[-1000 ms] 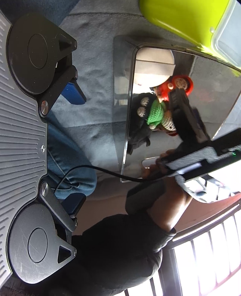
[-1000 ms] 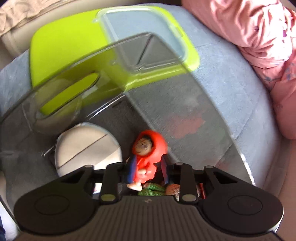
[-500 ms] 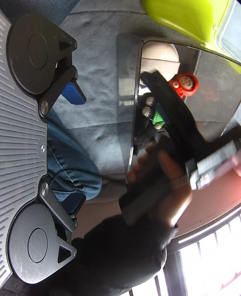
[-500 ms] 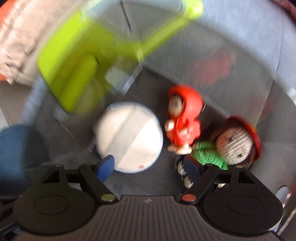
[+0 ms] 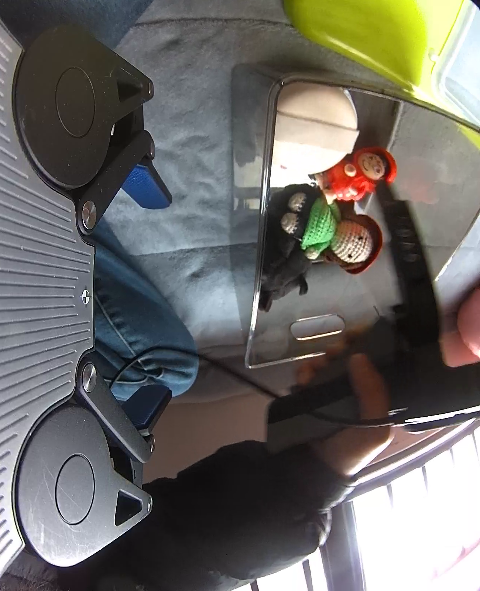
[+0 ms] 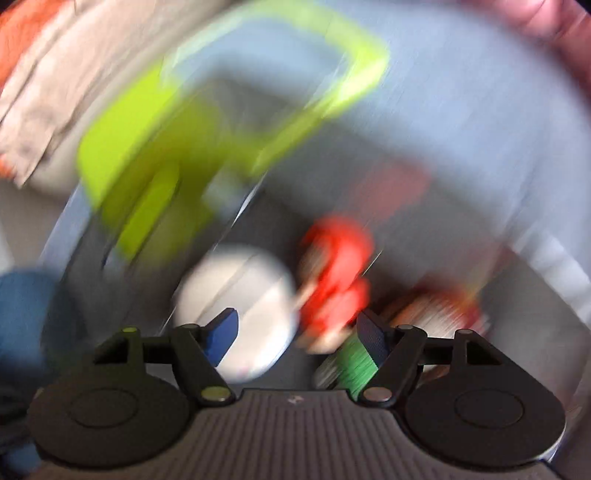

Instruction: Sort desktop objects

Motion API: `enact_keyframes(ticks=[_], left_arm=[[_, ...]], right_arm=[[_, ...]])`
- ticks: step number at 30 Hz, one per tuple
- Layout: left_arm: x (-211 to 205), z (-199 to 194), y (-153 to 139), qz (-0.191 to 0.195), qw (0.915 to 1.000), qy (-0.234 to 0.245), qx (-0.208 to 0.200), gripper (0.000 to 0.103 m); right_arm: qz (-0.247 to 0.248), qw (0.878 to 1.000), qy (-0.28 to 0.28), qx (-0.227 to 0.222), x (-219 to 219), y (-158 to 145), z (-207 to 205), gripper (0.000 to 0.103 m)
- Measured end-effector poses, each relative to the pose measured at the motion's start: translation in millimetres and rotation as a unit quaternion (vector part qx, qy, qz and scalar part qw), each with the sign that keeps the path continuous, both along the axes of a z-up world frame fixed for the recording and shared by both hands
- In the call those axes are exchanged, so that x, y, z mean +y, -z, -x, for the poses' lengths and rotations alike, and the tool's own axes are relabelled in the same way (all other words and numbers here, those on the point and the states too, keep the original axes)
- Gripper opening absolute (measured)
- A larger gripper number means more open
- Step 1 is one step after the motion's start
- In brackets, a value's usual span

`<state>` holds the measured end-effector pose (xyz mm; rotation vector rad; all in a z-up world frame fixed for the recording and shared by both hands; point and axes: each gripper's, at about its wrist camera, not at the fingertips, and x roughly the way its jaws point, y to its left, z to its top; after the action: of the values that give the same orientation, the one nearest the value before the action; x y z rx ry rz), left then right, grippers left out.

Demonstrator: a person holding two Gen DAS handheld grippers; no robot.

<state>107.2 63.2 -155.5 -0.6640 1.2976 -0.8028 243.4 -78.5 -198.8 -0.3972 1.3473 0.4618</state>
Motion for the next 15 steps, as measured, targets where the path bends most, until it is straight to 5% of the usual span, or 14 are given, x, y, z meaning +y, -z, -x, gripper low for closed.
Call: enact_keyframes(ticks=[2,6,8,10,15], left_arm=[[-3.1,0.2,0.9,-0.003,1.0,0.005,0.002,0.103],[-1.5,1.4,1.3,-0.006,1.0,0.003,0.003,0.103],[0.6,1.8,0.8,-0.007,1.0,0.001,0.003,0.103],[2.3,2.3,0.8,-0.008,1.0,0.0,0.003,0.103],[-0.8,-1.7,4.8,0.0,1.0,0.003,0.008,0.103]], right_arm=[[0.012,0.999,-0.02,-0.031,3.9,-0.9,-2.5,0.073],[0.085,0.993,-0.076,-0.023,27.1,37.9,1.7,0.054],[0.121,0.986,-0.104,-0.049,36.2,58.7,7.6,0.059],[0.146,0.981,-0.111,-0.057,39.1,75.2,10.1,0.052],[0.127,0.969,-0.197,-0.078,41.7,49.0,27.4,0.051]])
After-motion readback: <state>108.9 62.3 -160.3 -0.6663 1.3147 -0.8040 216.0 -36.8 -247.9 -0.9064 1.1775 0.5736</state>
